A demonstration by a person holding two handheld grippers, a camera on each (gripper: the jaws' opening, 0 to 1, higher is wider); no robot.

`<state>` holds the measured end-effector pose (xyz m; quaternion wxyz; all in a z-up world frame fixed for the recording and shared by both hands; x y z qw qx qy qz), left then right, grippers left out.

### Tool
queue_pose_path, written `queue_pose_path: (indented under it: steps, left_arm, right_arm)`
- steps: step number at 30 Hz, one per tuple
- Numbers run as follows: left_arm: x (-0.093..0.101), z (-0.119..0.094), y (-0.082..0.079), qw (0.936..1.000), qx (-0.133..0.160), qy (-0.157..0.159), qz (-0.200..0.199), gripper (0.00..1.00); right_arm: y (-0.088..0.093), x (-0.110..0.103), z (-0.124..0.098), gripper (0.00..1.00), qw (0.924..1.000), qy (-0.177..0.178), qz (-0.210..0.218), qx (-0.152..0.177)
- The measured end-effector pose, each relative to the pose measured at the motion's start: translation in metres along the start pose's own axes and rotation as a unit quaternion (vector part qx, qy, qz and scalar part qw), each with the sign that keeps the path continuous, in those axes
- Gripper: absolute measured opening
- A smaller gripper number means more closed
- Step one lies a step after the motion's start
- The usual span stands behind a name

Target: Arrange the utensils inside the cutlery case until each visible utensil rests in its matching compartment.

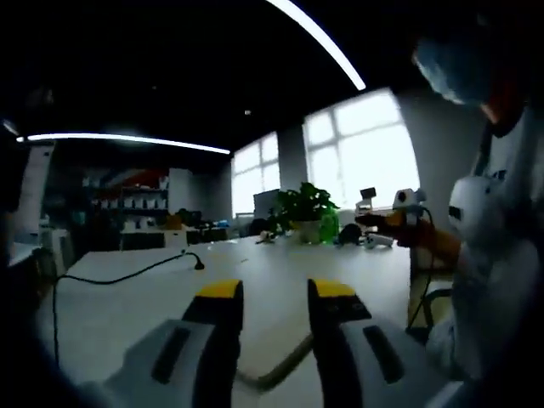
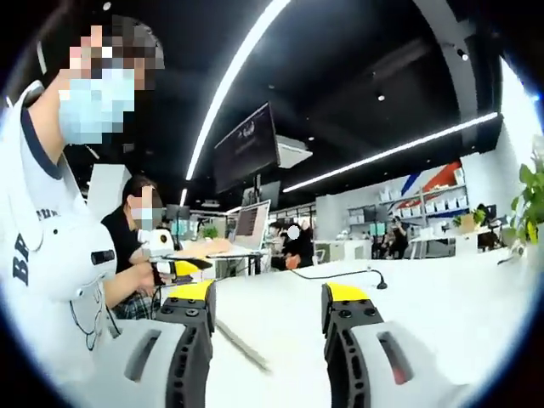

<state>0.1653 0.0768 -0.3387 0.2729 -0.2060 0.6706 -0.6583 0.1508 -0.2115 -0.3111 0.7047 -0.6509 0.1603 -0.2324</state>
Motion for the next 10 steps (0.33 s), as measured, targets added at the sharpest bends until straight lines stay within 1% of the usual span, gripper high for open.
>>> queue_pose_path:
  steps: [1, 2, 3, 4, 5, 6, 7, 9, 10]
  left_arm:
    - [0.000, 0.003, 0.000, 0.9998, -0.010, 0.004, 0.014, 0.34]
    - [0.000, 0.005, 0.000, 0.9995, -0.017, 0.007, 0.024, 0.34]
    - [0.001, 0.007, 0.000, 0.9994, -0.018, 0.011, 0.029, 0.33]
    - [0.002, 0.008, 0.001, 0.9991, -0.022, 0.020, 0.031, 0.31]
    - [0.004, 0.009, 0.003, 0.9988, -0.030, 0.027, 0.028, 0.31]
    - [0.003, 0.010, 0.004, 0.9986, -0.035, 0.028, 0.028, 0.31]
    - [0.003, 0.010, 0.005, 0.9983, -0.039, 0.028, 0.032, 0.31]
    - [0.002, 0.011, 0.009, 0.9976, -0.050, 0.028, 0.038, 0.32]
    - [0.002, 0.011, 0.012, 0.9973, -0.055, 0.030, 0.038, 0.32]
  right_arm:
    - [-0.002, 0.002, 0.004, 0.53, 1.0000, 0.001, -0.005, -0.004]
    - [-0.005, 0.007, 0.007, 0.52, 0.9999, 0.010, -0.006, -0.008]
    - [-0.009, 0.012, 0.009, 0.51, 0.9998, 0.015, -0.003, -0.008]
    - [-0.017, 0.016, 0.010, 0.50, 0.9998, 0.016, 0.004, 0.007]
    - [-0.028, 0.018, 0.012, 0.50, 0.9993, 0.010, 0.011, 0.033]
    - [-0.035, 0.020, 0.013, 0.51, 0.9986, 0.003, 0.016, 0.050]
    - [-0.039, 0.021, 0.014, 0.51, 0.9983, -0.004, 0.014, 0.056]
    - [-0.040, 0.025, 0.018, 0.51, 0.9987, -0.008, 0.008, 0.051]
    - [-0.035, 0.024, 0.021, 0.52, 0.9993, -0.013, 0.005, 0.033]
Point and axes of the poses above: the point that each gripper's makers call its tool centre point, and the gripper's own axes: z roughly forward along the fingers, x roughly to its right, y roughly out of its underside, the point moved 3 cm from there along -z, roughly backward along the fingers, and after that the axes turned 2 degrees about -x, right-handed, at the moved point
